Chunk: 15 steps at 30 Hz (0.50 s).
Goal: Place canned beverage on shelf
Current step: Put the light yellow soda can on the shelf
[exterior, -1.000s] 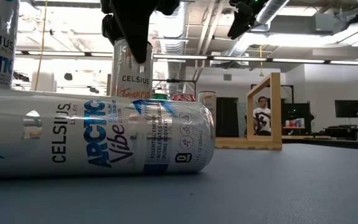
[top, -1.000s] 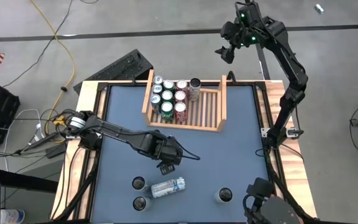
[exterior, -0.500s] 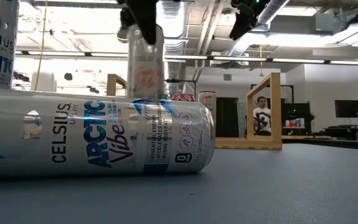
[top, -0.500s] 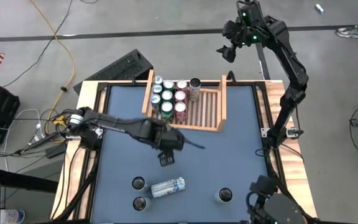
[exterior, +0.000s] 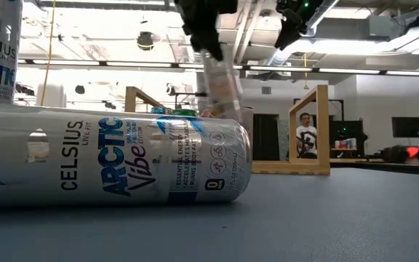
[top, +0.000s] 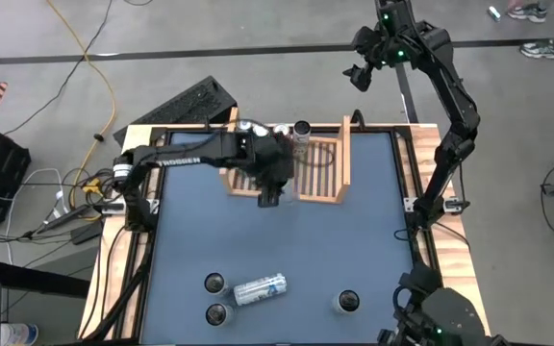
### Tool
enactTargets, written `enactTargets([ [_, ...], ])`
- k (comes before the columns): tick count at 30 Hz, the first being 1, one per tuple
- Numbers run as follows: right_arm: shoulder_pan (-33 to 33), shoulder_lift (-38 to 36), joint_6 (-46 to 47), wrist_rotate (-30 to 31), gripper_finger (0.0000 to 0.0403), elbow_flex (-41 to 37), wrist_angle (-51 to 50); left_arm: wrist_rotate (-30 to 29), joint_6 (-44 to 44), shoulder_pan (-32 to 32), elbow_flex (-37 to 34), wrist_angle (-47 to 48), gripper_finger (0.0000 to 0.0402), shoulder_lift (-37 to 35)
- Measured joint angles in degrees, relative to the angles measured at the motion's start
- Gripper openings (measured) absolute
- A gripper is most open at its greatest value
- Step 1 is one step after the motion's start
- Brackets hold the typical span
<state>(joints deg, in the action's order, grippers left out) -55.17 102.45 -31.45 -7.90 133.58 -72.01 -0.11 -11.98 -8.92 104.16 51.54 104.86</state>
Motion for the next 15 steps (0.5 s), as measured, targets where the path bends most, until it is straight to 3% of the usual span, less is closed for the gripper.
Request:
enactTargets([
  [5, -0.64, 0.00, 2.18, -0.02, 0.0343, 0.00, -0.63, 3.94, -5.14, -3.34, 0.00, -8.47, 0.0247, 0.00],
  [15, -1.27, -0.02, 2.57, -0.02, 0.0343, 0.00, -1.28, 1.21, -9.56, -10.16, 0.04, -19.06, 0.0248, 0.23],
])
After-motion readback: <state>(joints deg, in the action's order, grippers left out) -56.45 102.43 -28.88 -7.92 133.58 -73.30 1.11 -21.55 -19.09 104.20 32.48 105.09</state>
